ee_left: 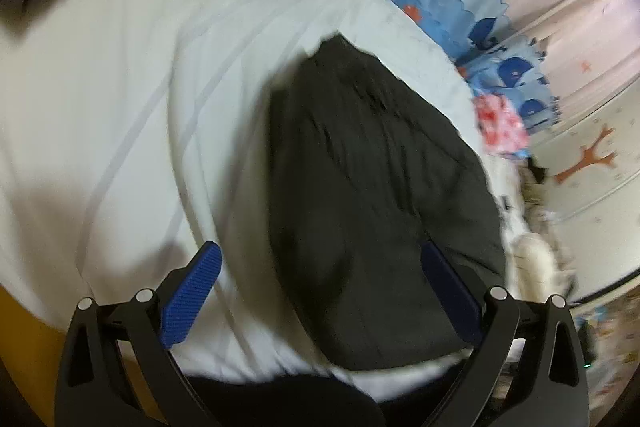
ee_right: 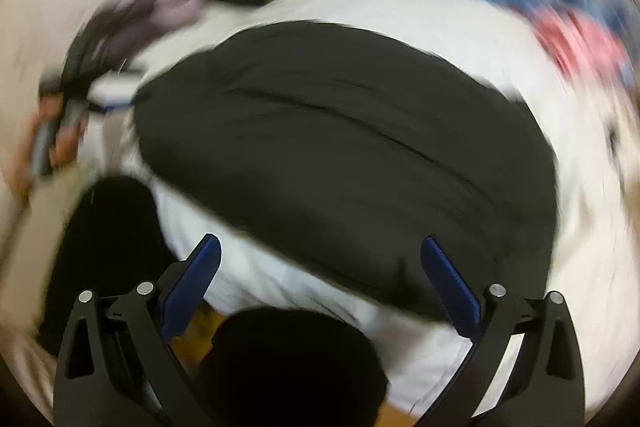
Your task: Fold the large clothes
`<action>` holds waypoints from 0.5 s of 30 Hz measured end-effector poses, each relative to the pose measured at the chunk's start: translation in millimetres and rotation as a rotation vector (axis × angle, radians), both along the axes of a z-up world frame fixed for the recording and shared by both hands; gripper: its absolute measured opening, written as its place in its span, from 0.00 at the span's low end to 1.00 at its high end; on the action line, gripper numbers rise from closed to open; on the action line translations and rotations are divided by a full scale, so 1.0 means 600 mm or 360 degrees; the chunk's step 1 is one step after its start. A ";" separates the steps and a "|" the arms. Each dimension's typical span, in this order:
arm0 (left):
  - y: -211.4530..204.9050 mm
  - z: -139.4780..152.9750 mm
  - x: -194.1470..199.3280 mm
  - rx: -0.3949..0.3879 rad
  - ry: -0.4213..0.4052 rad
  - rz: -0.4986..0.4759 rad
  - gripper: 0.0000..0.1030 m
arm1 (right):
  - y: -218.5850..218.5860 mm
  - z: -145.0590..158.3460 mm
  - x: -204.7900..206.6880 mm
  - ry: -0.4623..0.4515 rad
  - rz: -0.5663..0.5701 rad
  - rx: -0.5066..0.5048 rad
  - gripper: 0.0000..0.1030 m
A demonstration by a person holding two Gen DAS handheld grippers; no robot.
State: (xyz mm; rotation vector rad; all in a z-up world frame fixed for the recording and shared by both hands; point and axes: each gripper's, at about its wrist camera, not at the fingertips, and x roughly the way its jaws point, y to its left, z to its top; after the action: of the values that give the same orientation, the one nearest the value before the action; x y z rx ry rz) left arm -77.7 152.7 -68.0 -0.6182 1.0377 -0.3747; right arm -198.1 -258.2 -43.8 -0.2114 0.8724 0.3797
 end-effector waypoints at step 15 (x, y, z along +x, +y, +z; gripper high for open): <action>-0.052 -0.057 -0.016 -0.0536 0.0274 -0.0049 0.93 | 0.103 -0.009 0.175 0.0036 -0.0104 -0.0008 0.94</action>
State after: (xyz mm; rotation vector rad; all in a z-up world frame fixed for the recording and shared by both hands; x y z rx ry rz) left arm -87.2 121.2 -102.3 -0.9499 1.1594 -0.5367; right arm -93.3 -196.5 -49.4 -0.1832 0.9001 0.3198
